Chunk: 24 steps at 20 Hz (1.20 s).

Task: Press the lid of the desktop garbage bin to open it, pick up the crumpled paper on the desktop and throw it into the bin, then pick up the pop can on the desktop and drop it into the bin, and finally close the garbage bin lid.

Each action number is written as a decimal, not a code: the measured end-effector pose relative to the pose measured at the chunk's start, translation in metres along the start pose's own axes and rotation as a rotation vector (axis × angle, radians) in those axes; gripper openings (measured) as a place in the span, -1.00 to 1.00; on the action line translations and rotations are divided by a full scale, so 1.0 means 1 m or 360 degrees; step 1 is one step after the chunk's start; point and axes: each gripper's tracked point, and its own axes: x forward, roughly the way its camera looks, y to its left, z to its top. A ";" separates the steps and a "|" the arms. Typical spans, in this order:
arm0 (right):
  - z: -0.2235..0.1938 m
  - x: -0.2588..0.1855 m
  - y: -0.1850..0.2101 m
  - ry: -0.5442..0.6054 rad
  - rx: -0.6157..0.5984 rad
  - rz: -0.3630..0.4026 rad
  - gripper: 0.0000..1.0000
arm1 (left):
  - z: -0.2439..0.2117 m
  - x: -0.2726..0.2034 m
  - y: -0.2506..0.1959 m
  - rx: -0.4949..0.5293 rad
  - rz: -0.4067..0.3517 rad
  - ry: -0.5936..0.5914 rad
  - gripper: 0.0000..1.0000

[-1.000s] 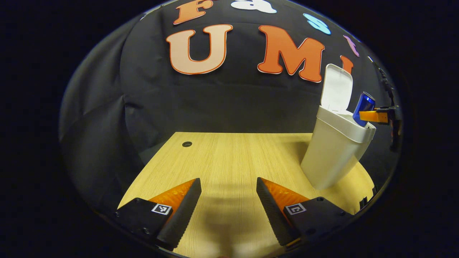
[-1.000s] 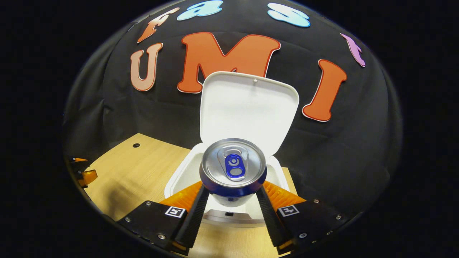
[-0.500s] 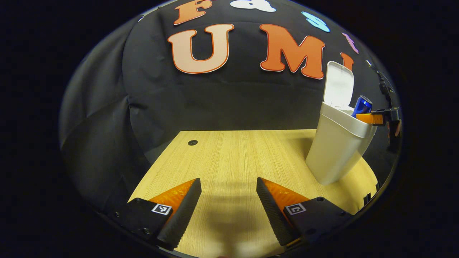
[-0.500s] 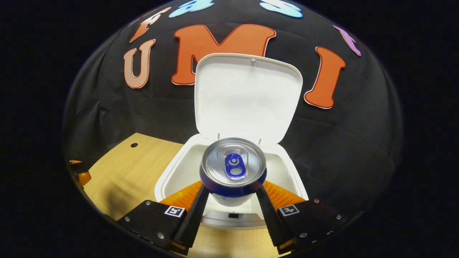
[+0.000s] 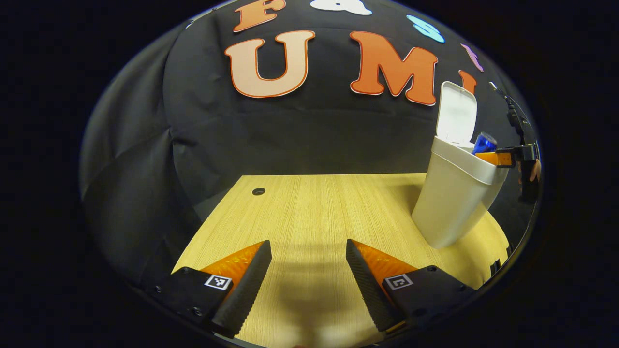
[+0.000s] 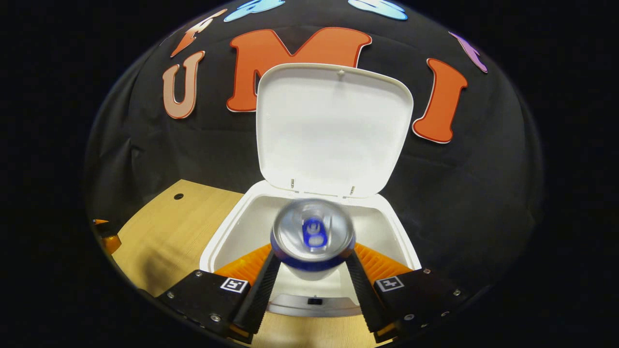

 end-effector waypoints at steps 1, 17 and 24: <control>0.000 0.002 0.001 0.0001 0.0001 0.0002 0.62 | -0.001 0.000 0.000 -0.0004 -0.0002 0.0005 0.97; 0.070 -0.020 0.002 -0.0116 -0.0062 0.0007 0.65 | -0.001 0.014 0.002 -0.0021 -0.0055 0.0027 0.99; 0.121 -0.035 -0.014 -0.0172 -0.0103 -0.0027 0.64 | -0.001 0.020 0.002 -0.0029 -0.0081 0.0033 0.98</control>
